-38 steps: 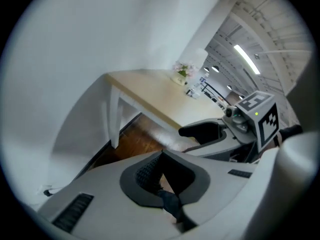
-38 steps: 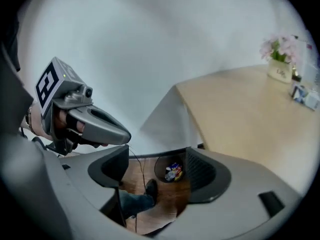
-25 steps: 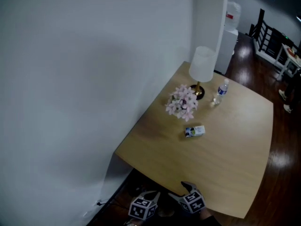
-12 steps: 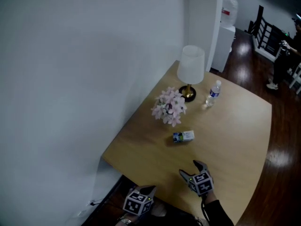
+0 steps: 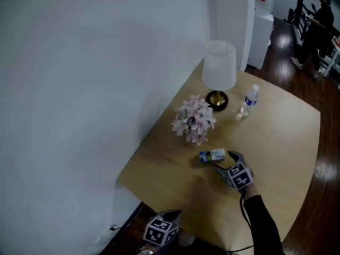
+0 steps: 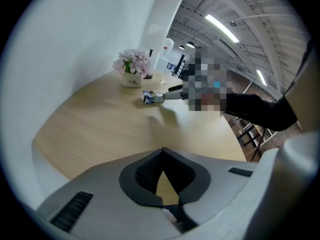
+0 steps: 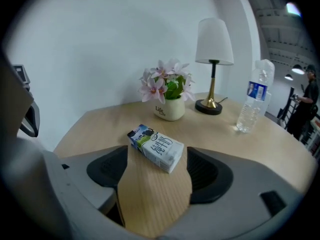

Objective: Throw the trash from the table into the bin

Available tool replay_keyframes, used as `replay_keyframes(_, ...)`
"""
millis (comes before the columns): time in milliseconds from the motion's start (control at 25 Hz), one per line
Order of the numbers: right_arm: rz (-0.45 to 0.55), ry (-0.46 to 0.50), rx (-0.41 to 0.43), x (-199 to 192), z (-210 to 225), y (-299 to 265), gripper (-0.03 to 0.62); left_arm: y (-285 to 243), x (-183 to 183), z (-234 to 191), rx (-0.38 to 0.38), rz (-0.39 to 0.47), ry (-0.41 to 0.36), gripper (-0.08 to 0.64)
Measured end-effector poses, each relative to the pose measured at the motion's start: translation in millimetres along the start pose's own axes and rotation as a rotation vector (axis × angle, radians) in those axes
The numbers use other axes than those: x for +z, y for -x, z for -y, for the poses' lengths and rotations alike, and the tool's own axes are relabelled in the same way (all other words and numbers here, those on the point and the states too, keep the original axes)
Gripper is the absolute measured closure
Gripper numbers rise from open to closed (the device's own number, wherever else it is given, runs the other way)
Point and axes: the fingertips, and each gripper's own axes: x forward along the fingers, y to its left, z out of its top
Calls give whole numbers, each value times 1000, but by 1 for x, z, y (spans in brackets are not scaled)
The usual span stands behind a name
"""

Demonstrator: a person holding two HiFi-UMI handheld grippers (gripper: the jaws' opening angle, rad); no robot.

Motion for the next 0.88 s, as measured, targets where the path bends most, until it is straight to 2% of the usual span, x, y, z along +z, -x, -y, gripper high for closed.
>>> replay_keyframes(120, -26, 61, 53, 2, 7, -21, 147, -10, -1, -1, 9, -7, -9, 557)
replay_keyframes(440, -123, 235, 152, -4, 4, -54, 147, -14, -10, 0, 16, -36, 16, 557)
replay_keyframes(480, -141, 252, 147, -8, 3, -55, 170, -15, -12, 0, 15, -35, 20, 557)
replay_keyframes(560, -166, 270, 125, -14, 0, -53, 269, -17, -14, -2, 14, -27, 19, 557)
replay_keyframes(600, -169, 269, 120, -15, -2, -51, 294, -17, -13, -3, 12, -22, 17, 557)
replay_keyframes(880, -160, 222, 129, -31, -37, -13, 321, -14, -10, 2, -10, -1, 18, 557)
